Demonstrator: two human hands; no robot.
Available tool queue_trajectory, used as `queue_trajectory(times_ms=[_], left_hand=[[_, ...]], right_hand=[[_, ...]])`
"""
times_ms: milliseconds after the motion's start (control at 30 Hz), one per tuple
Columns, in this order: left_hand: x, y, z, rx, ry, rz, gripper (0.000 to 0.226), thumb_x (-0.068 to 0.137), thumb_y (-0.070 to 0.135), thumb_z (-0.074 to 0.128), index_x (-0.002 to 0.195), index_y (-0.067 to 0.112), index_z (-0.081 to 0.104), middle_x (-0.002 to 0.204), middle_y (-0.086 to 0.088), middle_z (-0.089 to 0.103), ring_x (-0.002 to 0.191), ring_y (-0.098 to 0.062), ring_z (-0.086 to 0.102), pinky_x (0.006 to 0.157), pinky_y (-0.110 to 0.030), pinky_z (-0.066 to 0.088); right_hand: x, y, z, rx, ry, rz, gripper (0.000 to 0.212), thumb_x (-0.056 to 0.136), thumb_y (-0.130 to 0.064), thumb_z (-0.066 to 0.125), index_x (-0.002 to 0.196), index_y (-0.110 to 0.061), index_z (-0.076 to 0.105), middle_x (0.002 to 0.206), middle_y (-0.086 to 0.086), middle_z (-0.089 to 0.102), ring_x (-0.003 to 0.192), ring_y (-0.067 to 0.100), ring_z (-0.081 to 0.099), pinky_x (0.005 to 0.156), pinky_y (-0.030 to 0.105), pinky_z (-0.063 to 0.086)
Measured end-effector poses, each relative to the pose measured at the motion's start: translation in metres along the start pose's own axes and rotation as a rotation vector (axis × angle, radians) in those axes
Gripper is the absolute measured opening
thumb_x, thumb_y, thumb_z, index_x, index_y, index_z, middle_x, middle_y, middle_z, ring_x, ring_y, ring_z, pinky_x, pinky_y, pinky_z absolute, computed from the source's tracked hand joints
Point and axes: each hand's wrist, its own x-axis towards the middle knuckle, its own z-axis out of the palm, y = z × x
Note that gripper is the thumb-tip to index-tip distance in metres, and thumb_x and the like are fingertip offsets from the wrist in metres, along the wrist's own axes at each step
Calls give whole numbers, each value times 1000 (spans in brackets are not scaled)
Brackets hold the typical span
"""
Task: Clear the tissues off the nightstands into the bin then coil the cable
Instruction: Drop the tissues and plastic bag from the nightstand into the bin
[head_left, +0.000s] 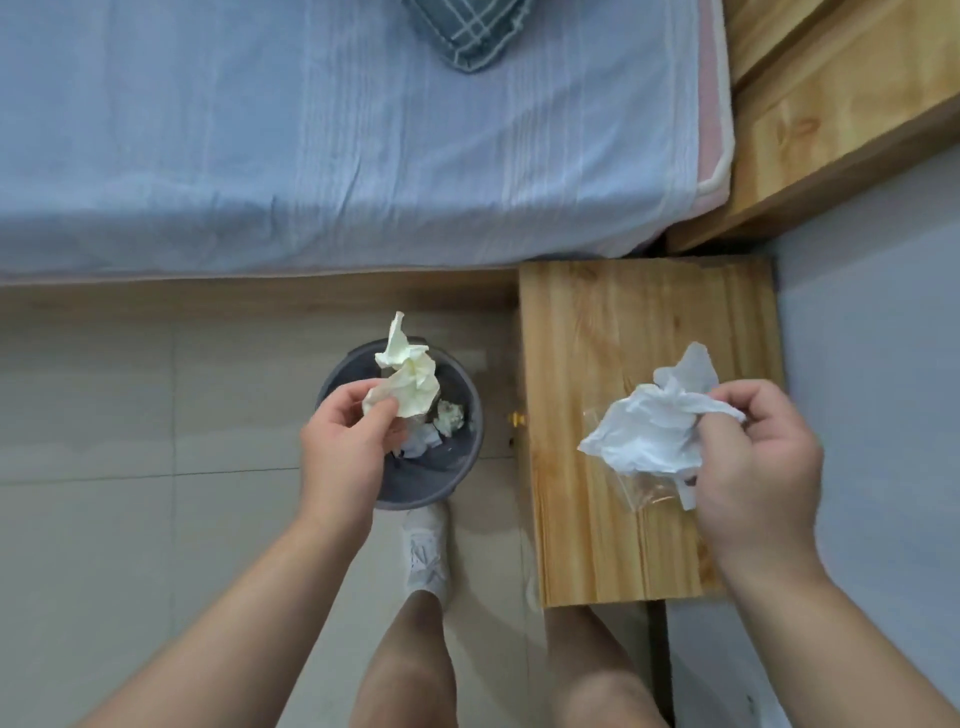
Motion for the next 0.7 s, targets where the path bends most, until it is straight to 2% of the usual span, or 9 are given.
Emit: queue_trajectory(times_ms=[100,200,333,433,533,600,700], left_hand=[[11,-25,-45,-44,96,-110,14,101,9,70,96,20,78,80,9,81,71,-5,75,66,-18,61],[27,-52,-77,-62,152,-218,11,100,8,70,99,17,77,86,1,79,74,-12,72,69,-24,62],[47,-85,-101,-37,133,-299,11,100,7,69,104,15,76,91,-2,79,77,-14,73,71,-26,61],[62,-106,-105,12,107,-301,14,100,6,68,100,17,76,88,-1,80,74,-11,74,67,-22,62],[75,-121,-105,78,52,-320,16,99,4,67,103,18,75,91,-5,79,77,-14,75,67,-22,63],[81,-128,-103,114,17,-346,18,98,5,70,108,19,74,94,-7,80,75,-15,75,66,-22,63],[83,-133,-99,158,-3,-387,27,97,11,76,123,19,69,102,-11,79,80,-20,73,76,-30,64]], right_hand=[[-12,1,55,19,-116,54,11,83,-19,55,83,-25,64,67,-8,63,59,7,56,53,28,47],[-22,17,109,-31,-195,83,14,90,-11,57,83,-21,65,75,-2,66,67,16,60,60,36,49],[-34,50,180,-55,-273,148,18,88,-7,54,80,-20,63,73,-4,64,68,21,56,61,35,44],[-42,82,221,-145,-329,127,20,87,-9,51,85,-24,63,77,-9,66,69,15,59,56,29,41],[-44,114,248,-238,-439,131,26,92,-11,50,105,-27,66,93,-10,69,82,14,64,59,25,42],[-42,131,260,-286,-555,184,35,95,-14,52,125,-28,63,113,-7,70,92,14,66,64,22,45],[-39,145,263,-320,-696,255,53,97,-21,58,149,-26,50,143,-2,62,105,14,63,83,25,46]])
